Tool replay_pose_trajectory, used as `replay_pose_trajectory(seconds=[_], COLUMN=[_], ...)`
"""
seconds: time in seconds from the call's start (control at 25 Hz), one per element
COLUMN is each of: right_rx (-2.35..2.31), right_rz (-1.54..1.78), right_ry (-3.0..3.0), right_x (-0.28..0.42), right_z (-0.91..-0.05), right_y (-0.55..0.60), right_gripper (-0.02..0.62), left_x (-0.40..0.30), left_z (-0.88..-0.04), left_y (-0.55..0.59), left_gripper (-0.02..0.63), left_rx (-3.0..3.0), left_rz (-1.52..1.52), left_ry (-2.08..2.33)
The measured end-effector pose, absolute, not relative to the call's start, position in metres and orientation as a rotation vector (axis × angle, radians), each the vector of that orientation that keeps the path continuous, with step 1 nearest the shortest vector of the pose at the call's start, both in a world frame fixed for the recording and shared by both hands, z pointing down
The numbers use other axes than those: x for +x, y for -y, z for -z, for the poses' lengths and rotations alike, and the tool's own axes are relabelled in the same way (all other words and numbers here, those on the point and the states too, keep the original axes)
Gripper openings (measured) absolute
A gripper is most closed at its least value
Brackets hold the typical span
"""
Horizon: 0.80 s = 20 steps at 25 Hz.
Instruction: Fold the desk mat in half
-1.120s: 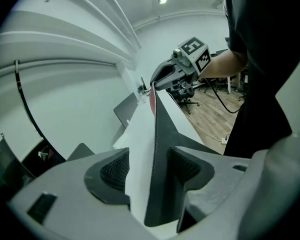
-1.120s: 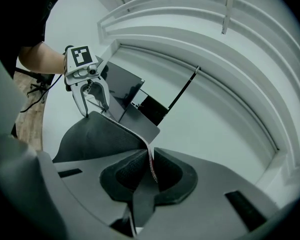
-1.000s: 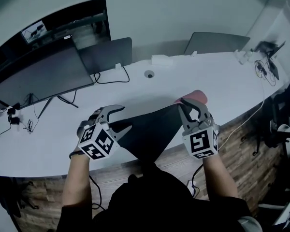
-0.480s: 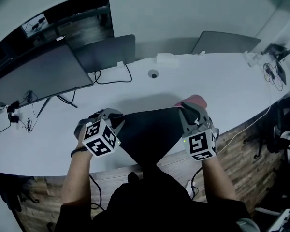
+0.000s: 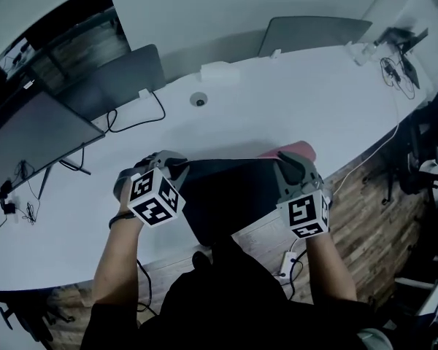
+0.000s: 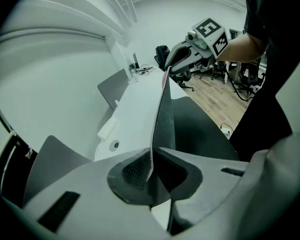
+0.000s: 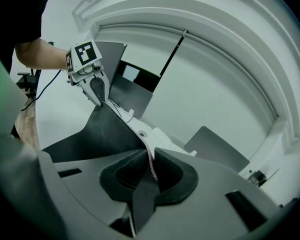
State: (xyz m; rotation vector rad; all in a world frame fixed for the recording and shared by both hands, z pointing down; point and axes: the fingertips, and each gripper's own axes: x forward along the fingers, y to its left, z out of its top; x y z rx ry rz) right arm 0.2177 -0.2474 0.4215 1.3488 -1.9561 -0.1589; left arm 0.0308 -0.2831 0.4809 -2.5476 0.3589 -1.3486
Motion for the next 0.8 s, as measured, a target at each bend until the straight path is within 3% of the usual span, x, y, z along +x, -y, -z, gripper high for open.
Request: replay_pose_trajectory(seconds=[0.36, 0.8], right_rx=[1.400, 1.085], right_rz=[0.037, -0.015], right_ry=[1.972, 2.135], right_x=[0.241, 0.169], right_z=[-0.449, -0.485], right_y=[0.242, 0.292], right_gripper=[0.044, 0.044], left_x=[0.054, -0.026], left_z=[-0.497, -0.505], left_y=[0.292, 0.323], left_gripper=[0.025, 0.025], left_rx=[-2.468, -2.460], left_rz=[1.414, 1.626], left_ry=[-0.331, -0.512])
